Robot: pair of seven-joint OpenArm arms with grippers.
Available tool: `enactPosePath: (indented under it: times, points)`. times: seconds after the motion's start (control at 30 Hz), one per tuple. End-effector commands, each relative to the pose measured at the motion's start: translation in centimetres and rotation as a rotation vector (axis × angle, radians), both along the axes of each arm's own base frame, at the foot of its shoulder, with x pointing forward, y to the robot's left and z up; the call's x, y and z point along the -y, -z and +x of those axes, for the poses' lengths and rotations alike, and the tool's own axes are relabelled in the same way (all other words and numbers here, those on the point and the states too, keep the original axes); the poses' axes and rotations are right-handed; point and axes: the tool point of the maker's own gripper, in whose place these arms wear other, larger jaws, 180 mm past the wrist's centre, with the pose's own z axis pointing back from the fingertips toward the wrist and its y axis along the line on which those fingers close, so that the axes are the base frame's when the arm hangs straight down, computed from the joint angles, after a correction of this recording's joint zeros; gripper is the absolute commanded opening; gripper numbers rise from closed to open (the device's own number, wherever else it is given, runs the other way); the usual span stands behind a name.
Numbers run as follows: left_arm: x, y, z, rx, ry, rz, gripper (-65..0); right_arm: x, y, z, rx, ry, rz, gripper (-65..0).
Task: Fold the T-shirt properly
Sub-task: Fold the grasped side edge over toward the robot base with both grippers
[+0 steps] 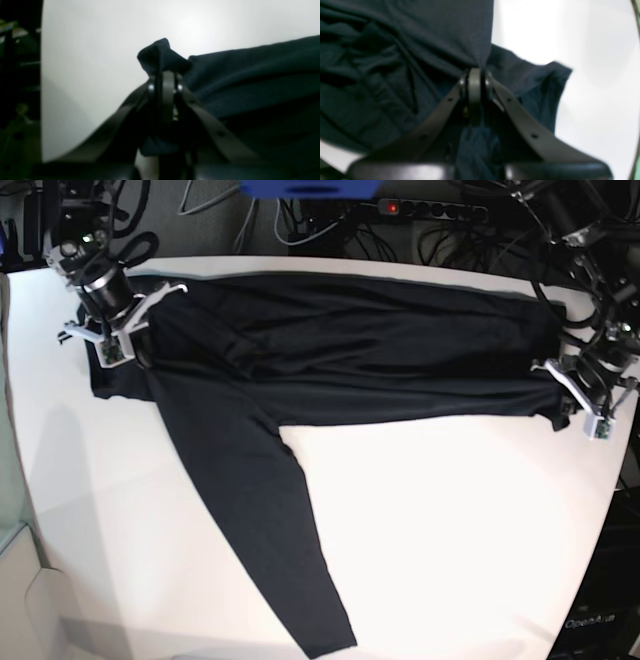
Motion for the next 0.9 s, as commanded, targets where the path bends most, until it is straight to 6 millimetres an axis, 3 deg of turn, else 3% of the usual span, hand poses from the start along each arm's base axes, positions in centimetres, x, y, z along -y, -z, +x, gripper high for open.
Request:
enactPosePath:
  times: [0.0, 0.43, 0.7, 0.87]
  points:
    - [-0.9, -2.3, 0.8, 0.069, -0.006, 0.028, -65.0, -0.1, -1.5, 0.4, 0.051, -0.012, 0.000, -65.0]
    - [-4.3, -2.2, -2.8, 0.030, -0.111, 0.067, -65.0, 1.3, -2.0, -2.0, 0.053, -0.015, 0.023, -65.0]
    - [-4.2, -1.4, -3.2, -0.005, -0.110, 0.059, -65.0, 5.9, -2.8, -2.9, 0.080, 0.165, -0.009, -65.0]
    - [-3.7, -1.2, -3.1, -0.009, -0.102, 0.052, -65.0, 7.5, -3.0, -3.4, 0.082, 0.207, -0.032, -65.0]
